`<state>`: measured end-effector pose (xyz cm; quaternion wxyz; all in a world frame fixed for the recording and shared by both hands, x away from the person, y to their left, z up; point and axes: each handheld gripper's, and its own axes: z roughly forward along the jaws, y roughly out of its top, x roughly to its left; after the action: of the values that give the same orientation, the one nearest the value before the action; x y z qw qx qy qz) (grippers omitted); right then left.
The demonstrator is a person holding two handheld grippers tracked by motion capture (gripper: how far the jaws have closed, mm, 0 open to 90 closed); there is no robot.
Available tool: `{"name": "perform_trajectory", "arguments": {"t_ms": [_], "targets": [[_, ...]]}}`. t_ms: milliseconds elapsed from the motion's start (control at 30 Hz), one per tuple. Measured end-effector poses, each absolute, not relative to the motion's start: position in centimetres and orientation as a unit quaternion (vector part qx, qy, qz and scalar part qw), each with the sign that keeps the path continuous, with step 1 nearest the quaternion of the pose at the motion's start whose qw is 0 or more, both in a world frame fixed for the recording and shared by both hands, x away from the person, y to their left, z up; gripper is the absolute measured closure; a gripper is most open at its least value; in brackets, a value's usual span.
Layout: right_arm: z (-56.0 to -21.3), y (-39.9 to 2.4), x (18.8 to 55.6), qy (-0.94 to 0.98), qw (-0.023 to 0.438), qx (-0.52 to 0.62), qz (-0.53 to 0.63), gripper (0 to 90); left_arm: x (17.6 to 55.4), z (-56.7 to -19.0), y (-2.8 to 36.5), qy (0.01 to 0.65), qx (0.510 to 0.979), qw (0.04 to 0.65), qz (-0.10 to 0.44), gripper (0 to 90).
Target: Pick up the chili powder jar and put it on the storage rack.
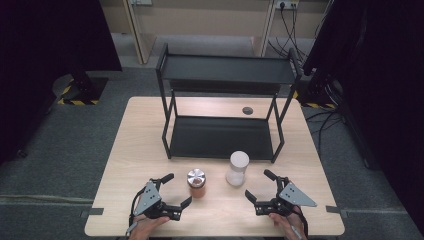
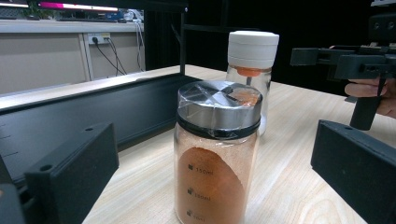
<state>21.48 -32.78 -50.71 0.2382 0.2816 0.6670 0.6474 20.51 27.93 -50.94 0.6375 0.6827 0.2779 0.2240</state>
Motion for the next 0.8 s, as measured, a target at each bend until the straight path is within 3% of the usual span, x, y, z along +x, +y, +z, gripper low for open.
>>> {"name": "perform_trajectory", "arguments": {"t_ms": [800], "targets": [[-50.66, -32.7, 21.4, 0.664, 0.238, 0.285, 0.649, 0.2, 20.31, -50.87, 27.92, 0.276, 0.683, 0.638, 0.225, 0.2]]}}
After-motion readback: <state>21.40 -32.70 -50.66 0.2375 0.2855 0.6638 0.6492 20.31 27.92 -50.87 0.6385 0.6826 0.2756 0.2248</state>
